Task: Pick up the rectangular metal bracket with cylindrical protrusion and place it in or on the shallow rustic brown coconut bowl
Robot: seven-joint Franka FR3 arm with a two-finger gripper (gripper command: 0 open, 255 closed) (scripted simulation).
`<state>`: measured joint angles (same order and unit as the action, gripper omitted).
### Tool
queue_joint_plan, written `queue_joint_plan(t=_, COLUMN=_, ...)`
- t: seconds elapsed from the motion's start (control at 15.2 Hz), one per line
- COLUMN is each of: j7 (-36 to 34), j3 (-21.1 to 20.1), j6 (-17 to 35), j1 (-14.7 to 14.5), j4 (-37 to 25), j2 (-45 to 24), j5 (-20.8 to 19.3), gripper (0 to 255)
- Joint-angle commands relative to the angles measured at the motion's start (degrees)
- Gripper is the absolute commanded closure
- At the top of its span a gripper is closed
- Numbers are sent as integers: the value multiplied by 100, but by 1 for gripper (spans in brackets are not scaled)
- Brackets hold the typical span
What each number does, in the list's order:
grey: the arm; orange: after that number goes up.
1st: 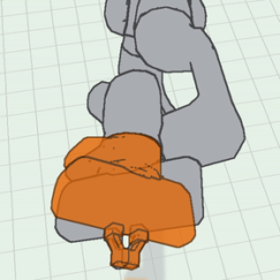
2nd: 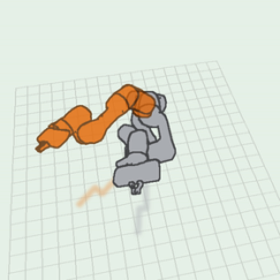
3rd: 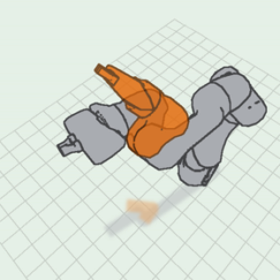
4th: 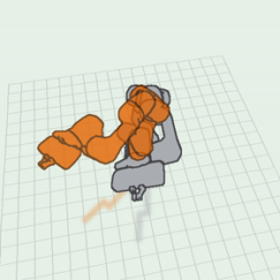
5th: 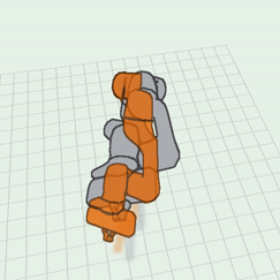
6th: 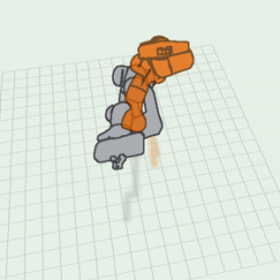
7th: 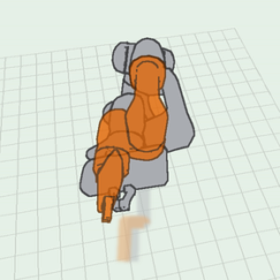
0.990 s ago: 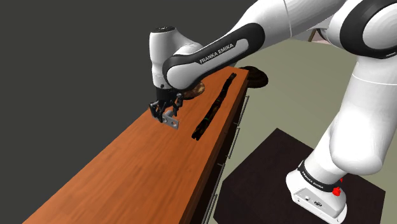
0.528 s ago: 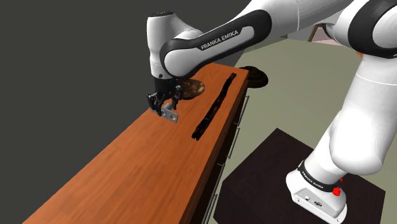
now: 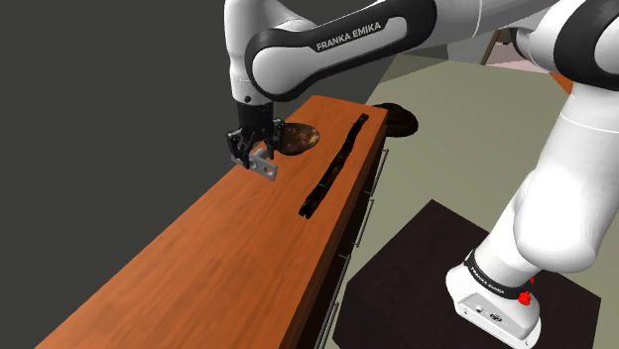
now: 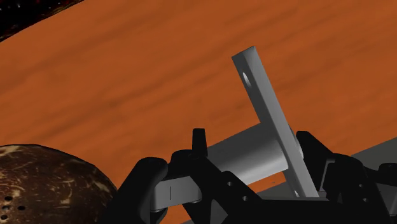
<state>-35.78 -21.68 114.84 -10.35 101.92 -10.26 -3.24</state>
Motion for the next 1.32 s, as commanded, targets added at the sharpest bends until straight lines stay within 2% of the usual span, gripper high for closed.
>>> queue_joint_plan(t=0.0, j7=19, j3=-1, j6=-160, j1=7, j4=-126, j2=35, j5=18, gripper=255)
queue_joint_plan(t=0.26, j7=31, j3=-6, j6=-435, j1=7, j4=-360, j2=78, j5=40, gripper=255)
queue_joint_plan(t=0.79, j7=1044, j3=393, j6=-533, j1=590, j4=-615, j2=-80, j5=117, gripper=255)
queue_joint_plan(t=1.25, j7=1851, j3=710, j6=-743, j1=1053, j4=-1232, j2=-506, j5=116, gripper=255)
